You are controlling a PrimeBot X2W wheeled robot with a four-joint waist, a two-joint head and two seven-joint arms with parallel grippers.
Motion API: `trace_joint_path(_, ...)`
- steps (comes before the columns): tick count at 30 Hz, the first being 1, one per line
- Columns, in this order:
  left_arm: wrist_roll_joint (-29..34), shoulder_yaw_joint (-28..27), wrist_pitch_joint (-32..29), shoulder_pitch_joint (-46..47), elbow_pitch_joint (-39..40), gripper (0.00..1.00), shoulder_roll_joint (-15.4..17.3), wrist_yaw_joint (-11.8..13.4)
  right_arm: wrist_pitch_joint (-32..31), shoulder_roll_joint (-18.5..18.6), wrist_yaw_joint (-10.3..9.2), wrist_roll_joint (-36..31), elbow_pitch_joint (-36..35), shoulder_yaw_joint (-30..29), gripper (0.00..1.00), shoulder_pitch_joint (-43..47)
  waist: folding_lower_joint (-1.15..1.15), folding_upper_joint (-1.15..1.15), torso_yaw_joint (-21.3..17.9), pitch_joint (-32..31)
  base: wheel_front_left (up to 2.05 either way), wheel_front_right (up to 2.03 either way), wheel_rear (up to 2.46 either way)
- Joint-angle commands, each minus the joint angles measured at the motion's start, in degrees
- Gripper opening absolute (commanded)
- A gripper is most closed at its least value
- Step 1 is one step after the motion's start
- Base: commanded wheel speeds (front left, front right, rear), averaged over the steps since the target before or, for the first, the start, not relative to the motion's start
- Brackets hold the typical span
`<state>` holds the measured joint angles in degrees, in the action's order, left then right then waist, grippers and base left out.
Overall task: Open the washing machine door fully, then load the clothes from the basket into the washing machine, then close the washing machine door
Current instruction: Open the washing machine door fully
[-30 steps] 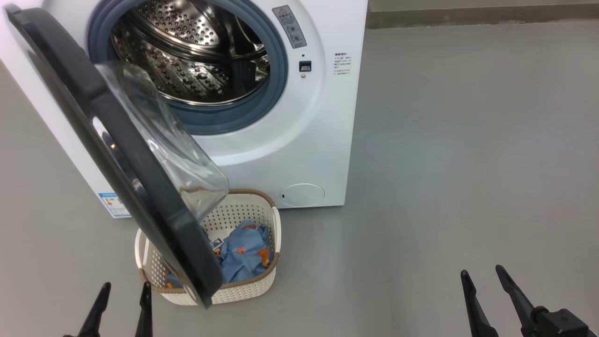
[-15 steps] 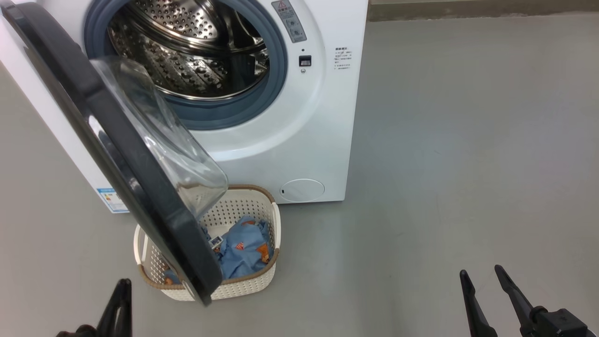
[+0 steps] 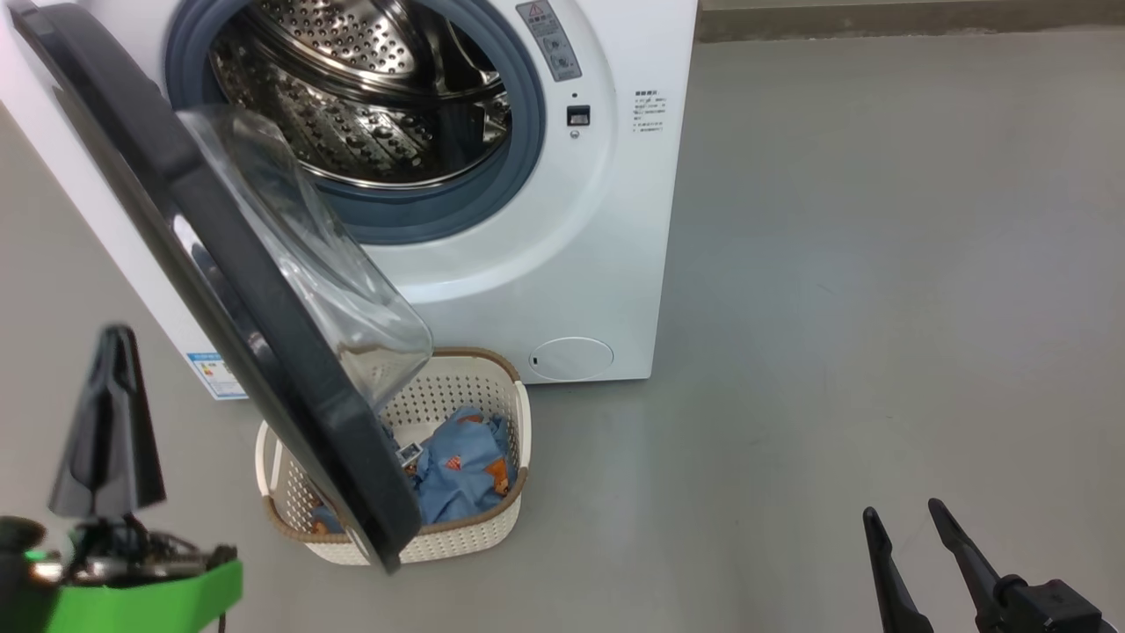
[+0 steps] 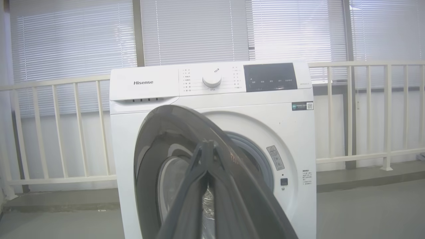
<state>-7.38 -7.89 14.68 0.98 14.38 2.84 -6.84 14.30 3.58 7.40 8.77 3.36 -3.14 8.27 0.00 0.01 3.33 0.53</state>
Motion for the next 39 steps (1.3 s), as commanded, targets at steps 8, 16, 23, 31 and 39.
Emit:
trace_joint_path(8, -1.05, 6.48, 0.28, 9.29, 12.02, 0.00, 2.92, -0.53, 0.69, 0.16, 0.09, 0.18, -0.77, 1.50, 1.00, -2.17, 0.00, -0.01, -0.11, -0.43, 0.00, 0.00, 0.00)
trace_joint_path(16, -3.73, 21.63, -2.22, 12.89, 12.16, 0.00, 2.28, -0.62, 0.70, 0.04, 0.09, -0.08, -0.29, 1.85, 1.00, -3.09, 0.00, -0.01, -0.68, -0.42, 0.00, 0.00, 0.00)
trace_joint_path(23, -4.78, 30.86, -2.88, 11.33, 7.95, 0.00, 1.73, -0.64, 0.70, 0.01, 0.09, -0.14, -0.01, 2.04, 1.00, -3.39, 0.00, -0.01, -0.37, -0.16, 0.00, 0.00, 0.00)
trace_joint_path(31, -5.77, 38.44, -2.29, 7.87, 2.17, 0.00, 2.55, -0.64, 0.70, -0.02, 0.09, -0.54, -0.05, 1.93, 1.00, -3.23, 0.00, -0.01, 0.41, 0.05, 0.00, 0.00, 0.00)
trace_joint_path(39, -6.74, 41.26, -1.71, 5.84, -4.10, 0.00, 3.99, -0.37, 0.70, 0.48, 0.09, -0.38, 0.30, 2.04, 1.00, -3.38, 0.00, -0.01, 0.99, 0.03, 0.00, 0.00, 0.00)
